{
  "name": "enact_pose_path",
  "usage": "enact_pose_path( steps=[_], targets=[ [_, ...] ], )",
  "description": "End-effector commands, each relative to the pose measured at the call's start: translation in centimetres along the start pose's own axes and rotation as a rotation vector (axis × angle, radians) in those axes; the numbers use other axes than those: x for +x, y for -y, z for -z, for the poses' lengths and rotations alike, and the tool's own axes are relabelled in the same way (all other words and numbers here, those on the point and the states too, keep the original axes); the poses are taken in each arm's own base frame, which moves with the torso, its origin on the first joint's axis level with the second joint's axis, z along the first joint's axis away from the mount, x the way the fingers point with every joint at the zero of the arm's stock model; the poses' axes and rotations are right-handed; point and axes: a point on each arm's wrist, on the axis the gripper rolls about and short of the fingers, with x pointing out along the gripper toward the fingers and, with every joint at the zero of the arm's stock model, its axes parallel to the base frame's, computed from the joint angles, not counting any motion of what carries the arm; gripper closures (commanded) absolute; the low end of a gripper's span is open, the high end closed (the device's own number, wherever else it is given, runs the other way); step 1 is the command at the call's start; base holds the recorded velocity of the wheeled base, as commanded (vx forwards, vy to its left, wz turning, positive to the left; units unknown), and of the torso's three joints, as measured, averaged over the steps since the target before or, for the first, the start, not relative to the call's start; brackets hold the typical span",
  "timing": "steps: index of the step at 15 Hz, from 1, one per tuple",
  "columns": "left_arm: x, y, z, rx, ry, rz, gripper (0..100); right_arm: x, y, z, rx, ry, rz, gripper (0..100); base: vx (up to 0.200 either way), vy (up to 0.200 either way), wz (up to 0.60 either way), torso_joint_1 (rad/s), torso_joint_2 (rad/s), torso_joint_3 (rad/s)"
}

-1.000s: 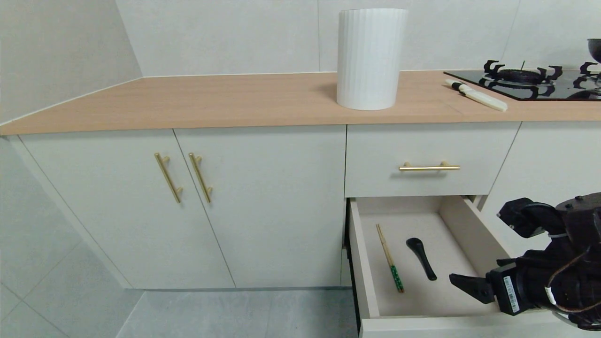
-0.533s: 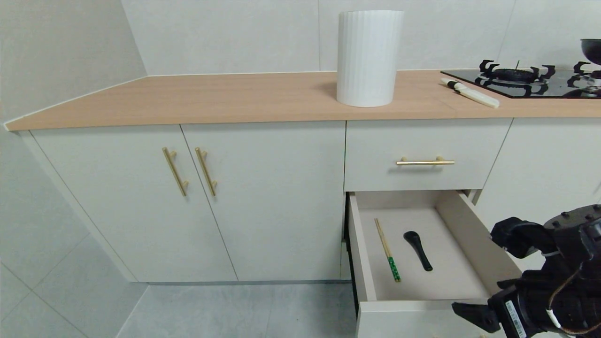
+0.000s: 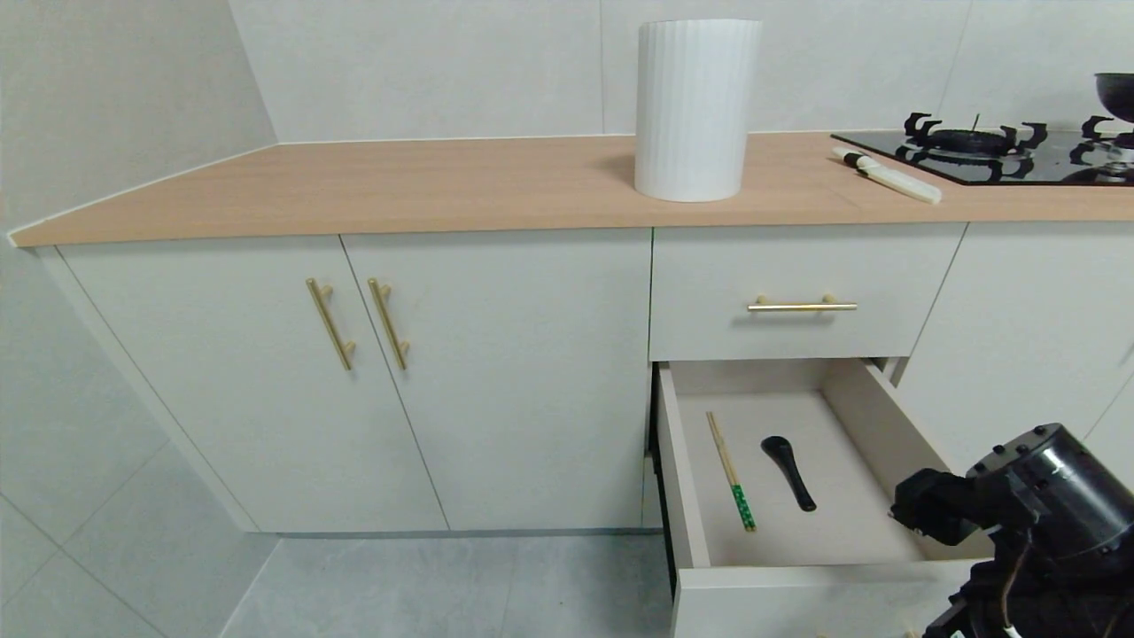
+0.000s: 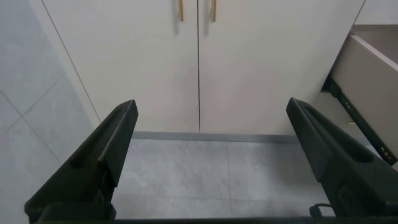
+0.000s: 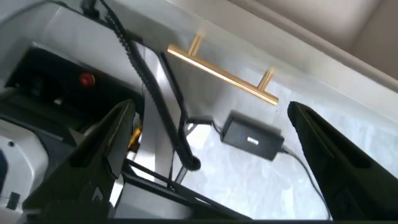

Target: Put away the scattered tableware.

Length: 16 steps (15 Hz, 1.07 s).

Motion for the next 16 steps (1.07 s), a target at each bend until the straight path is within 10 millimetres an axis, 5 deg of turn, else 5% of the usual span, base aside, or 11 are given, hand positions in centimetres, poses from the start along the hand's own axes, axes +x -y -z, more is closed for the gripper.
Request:
enact_pose_path(
  steps=[1,16],
  targets=[
    [0.0,0.0,0.0,0.000,0.000,0.000,0,2.2,-0.2,-0.4,-0.001,-0.091,0.010,0,0.000,0.000,0.00,0.000,0.00,0.000],
    [0.0,0.0,0.0,0.000,0.000,0.000,0,4.8,-0.1,-3.7,0.279,-0.087,0.136,0,0.000,0.000,0.00,0.000,0.00,0.000]
  ],
)
